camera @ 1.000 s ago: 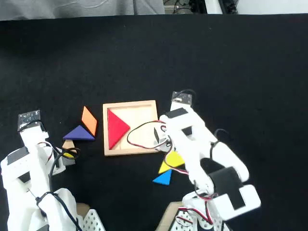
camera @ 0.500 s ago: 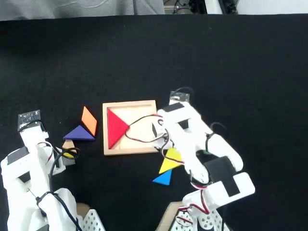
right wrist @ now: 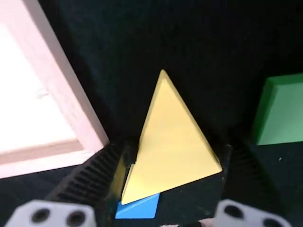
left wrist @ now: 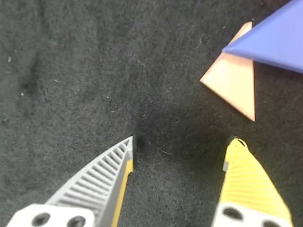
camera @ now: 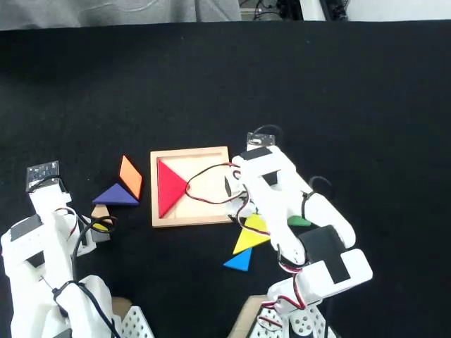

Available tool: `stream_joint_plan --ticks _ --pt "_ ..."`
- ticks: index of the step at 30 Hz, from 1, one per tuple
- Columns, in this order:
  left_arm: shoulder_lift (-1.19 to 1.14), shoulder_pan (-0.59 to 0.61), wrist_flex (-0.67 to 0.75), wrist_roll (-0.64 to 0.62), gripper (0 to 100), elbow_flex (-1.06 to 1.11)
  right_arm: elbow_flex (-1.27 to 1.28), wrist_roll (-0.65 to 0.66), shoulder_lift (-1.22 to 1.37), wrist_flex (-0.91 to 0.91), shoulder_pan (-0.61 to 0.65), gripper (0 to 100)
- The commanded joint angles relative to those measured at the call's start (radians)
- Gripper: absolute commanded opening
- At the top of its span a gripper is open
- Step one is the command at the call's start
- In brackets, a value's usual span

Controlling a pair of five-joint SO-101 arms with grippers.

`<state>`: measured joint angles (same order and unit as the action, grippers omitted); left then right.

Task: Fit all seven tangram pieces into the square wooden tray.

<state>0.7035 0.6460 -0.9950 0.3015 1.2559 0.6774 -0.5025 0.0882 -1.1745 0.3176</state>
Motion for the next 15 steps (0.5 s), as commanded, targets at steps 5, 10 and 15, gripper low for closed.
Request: stream_joint_plan --ticks 5,10,15 --pt "0.018 0.005 0.011 0.000 30 -0.008 0.008 0.009 0.008 -0.012 -0.006 36.0" --pt "0.018 0.005 0.011 0.000 30 -0.007 0.024 0.074 0.008 -0.075 -0.003 36.4" --pt "0.018 0.005 0.011 0.000 30 -0.007 0.021 0.117 0.010 -0.101 -0.002 35.9"
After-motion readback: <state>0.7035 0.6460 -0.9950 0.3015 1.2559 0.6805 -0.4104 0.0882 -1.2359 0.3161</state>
